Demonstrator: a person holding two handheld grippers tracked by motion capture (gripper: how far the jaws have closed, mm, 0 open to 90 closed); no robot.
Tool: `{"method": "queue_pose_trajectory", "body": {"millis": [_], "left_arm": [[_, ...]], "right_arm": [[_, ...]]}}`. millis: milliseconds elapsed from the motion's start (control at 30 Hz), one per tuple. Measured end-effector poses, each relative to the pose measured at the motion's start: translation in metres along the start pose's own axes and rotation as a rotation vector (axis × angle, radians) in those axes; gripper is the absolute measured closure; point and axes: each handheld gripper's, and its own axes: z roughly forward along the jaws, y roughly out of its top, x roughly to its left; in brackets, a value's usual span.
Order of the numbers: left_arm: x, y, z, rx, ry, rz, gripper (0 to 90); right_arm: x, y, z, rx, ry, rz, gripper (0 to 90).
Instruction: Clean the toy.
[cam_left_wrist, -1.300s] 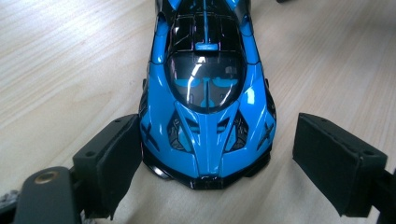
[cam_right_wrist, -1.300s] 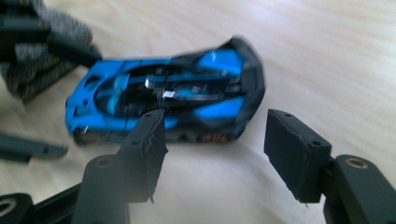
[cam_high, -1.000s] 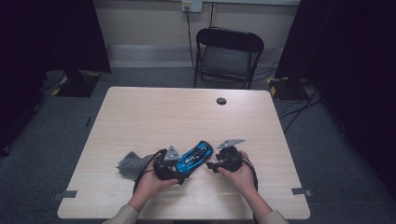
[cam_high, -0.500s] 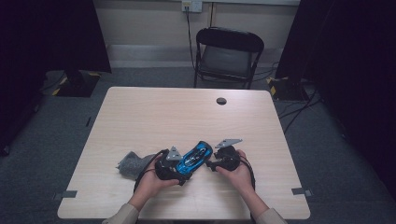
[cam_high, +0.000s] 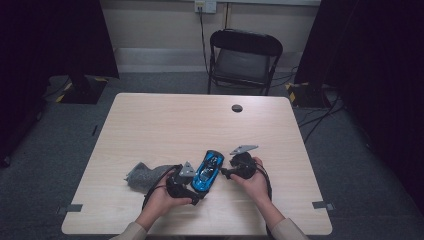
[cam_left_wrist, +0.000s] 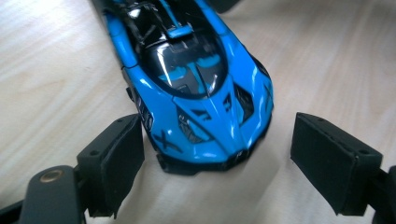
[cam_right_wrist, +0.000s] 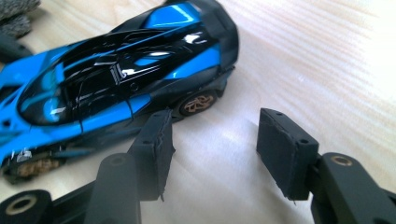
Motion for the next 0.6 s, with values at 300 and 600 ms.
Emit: {"method": "queue_pose_trajectory", "body": {"millis": [300, 600], "left_arm": [[-0.009, 0.0, 0.003, 0.007, -0.026, 0.012, 17.3], [-0.015, 0.002, 0.004, 0.013, -0.043, 0.033, 17.2]], "right_arm": [[-0.005, 0.009, 0.009, -0.011, -0.01, 0.025, 46.7], [-0.005, 0.009, 0.009, -0.018, -0.012, 0.034, 45.6]]}}
